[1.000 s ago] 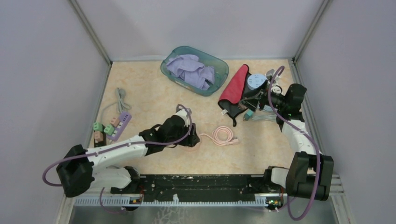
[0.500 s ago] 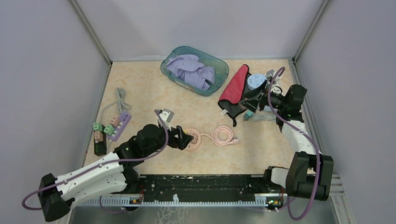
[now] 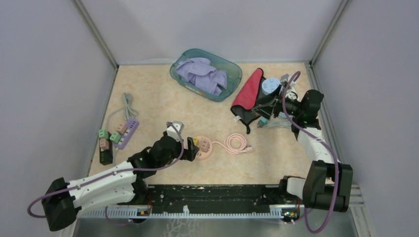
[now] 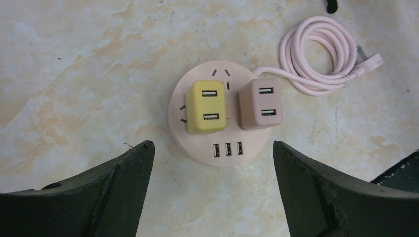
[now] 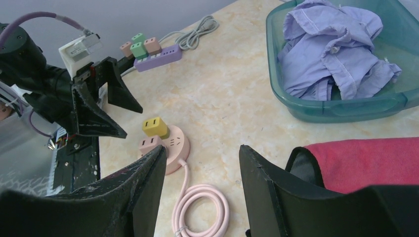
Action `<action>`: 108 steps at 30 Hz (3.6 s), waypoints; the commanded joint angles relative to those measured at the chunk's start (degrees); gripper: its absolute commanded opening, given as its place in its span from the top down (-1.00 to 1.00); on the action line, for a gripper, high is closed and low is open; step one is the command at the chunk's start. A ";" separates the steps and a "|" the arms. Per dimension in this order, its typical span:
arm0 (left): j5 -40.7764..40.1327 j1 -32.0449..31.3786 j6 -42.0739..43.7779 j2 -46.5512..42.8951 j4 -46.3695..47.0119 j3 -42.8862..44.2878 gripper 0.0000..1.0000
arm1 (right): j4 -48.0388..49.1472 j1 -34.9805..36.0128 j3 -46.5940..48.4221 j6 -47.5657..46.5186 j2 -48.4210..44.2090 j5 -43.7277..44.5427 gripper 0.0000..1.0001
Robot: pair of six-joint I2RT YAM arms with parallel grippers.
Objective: Pull the plug off the socket
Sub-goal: Move the socket to the center of the board.
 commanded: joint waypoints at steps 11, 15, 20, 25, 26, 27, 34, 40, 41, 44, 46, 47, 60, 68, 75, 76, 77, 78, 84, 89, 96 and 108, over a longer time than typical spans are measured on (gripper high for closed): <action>-6.01 -0.08 1.96 14.43 -1.62 9.46 -0.23 | 2.81 0.55 0.15 -0.70 -0.92 -1.08 -0.12; -6.08 -0.06 2.52 17.05 -1.74 10.69 -0.10 | 2.71 0.50 0.15 -0.69 -0.91 -1.04 -0.12; -6.36 0.14 3.39 20.31 -1.94 12.05 -0.05 | 2.66 0.54 0.15 -0.78 -0.96 -0.93 -0.12; -6.06 0.40 3.45 23.33 -1.27 12.51 0.02 | 2.52 0.54 0.17 -0.85 -0.99 -0.93 -0.12; -6.02 0.52 3.40 23.79 -0.98 12.53 0.04 | 2.47 0.50 0.19 -0.82 -0.98 -0.93 -0.12; -5.88 0.64 3.46 24.20 -0.59 12.54 0.04 | 2.43 0.55 0.19 -0.86 -1.01 -0.97 -0.12; -4.52 1.22 4.64 26.21 0.30 13.91 0.45 | 1.78 0.90 0.39 -1.17 -0.95 -0.93 -0.12; -3.29 1.20 2.64 26.76 0.68 15.22 1.00 | -7.15 3.68 2.11 -7.62 -1.02 -2.17 -0.11; -3.52 1.19 1.47 26.97 0.69 15.60 0.99 | -10.61 5.14 2.61 -10.66 -1.13 -2.24 -0.11; -3.74 1.23 -3.14 29.25 0.03 17.78 1.00 | -19.15 9.88 3.69 -21.05 -1.23 -1.68 -0.12; -3.35 1.14 -6.87 32.79 -2.52 20.66 1.00 | -22.22 12.95 3.18 -26.60 -1.23 -1.43 -0.17; -3.06 1.13 -8.77 34.56 -4.31 22.07 1.00 | -23.74 14.47 2.81 -29.67 -1.21 -1.15 -0.22; -4.88 -2.48 -15.82 39.83 -3.12 23.66 1.00 | -36.28 32.41 -0.05 -59.58 2.22 19.87 -0.85; -5.57 -3.45 -17.31 39.59 -1.94 22.43 1.00 | -29.15 39.99 -0.40 -54.05 6.68 31.57 -0.74; -5.76 -4.08 -18.17 38.80 -1.01 21.86 1.00 | -26.51 41.20 -0.20 -50.46 8.88 32.82 -0.44; -5.75 -4.12 -18.17 38.71 -0.89 21.81 1.00 | -26.10 41.35 -0.20 -50.03 9.19 32.84 -0.41; -5.67 -4.20 -18.24 38.69 -0.84 21.81 1.00 | -25.76 41.53 -0.20 -49.54 9.49 32.90 -0.38; -5.54 -4.26 -18.18 38.62 -0.76 21.80 1.00 | -25.64 41.69 -0.16 -49.27 9.87 32.93 -0.37; -5.11 -4.48 -18.48 38.36 -0.19 21.47 1.00 | -24.84 42.71 0.04 -48.57 11.07 33.16 -0.24; -4.67 -4.56 -18.55 37.82 0.37 20.86 1.00 | -24.53 43.32 -0.03 -48.65 11.55 33.08 -0.07; -5.24 -4.58 -19.25 36.74 1.22 19.57 1.00 | -26.16 43.79 0.73 -50.02 11.96 32.66 0.46; -5.39 -4.56 -19.42 37.27 1.43 18.64 1.00 | -19.78 45.31 -0.06 -40.50 10.97 30.51 0.97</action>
